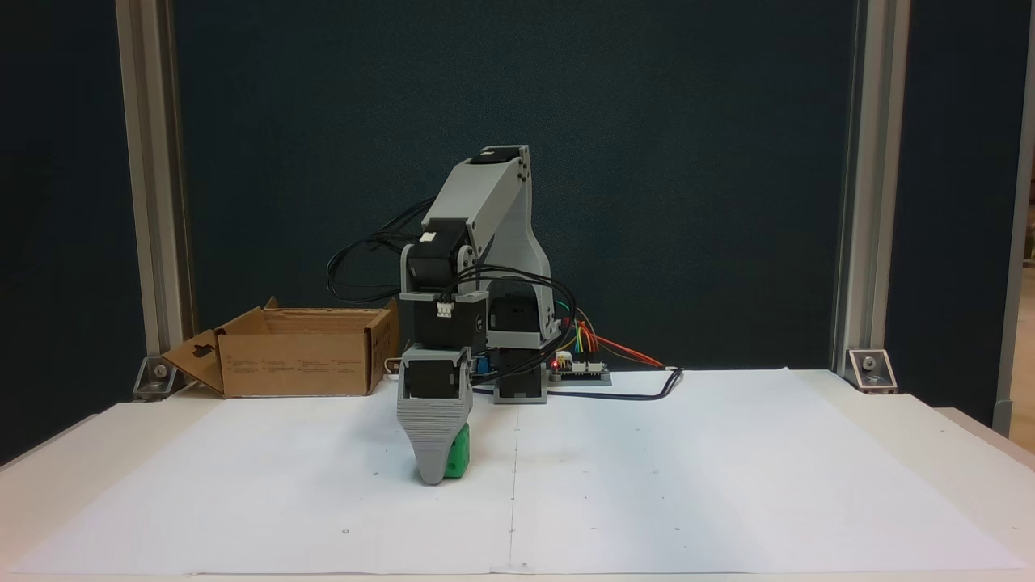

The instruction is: Grasp a green dice and put it in the bin.

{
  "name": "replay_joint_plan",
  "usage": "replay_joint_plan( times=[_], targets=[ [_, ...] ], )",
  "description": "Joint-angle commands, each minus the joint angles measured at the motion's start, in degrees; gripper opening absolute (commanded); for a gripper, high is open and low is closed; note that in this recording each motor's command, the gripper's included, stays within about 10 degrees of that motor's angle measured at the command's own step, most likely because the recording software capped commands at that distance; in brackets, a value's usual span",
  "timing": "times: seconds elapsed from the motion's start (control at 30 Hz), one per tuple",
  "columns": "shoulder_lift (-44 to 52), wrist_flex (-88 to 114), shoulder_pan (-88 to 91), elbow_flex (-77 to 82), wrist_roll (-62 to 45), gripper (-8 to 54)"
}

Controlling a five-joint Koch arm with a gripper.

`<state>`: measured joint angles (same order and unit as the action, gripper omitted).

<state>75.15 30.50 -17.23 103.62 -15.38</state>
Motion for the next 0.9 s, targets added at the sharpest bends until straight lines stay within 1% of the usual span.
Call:
replay_joint_plan(
  times=[0.0,0.13,0.3,0.37,0.47,0.6,0.73,0.87],
  targets=[
    [2.3,5.0,0.6,-2.0,-2.9,11.4],
    [6.2,18.4,1.7,-9.9,-1.1,11.4],
    [11.8,33.6,1.7,-21.8,6.6,11.4],
    [15.1,39.6,1.7,-25.4,9.0,11.4],
    [21.5,48.1,1.7,-26.4,9.7,11.4],
    [25.3,48.1,-2.5,-26.3,9.7,11.4],
    [26.5,47.8,-6.0,-26.3,9.7,11.4],
    [26.9,44.6,-16.6,-26.4,8.4,11.4]
  ],
)
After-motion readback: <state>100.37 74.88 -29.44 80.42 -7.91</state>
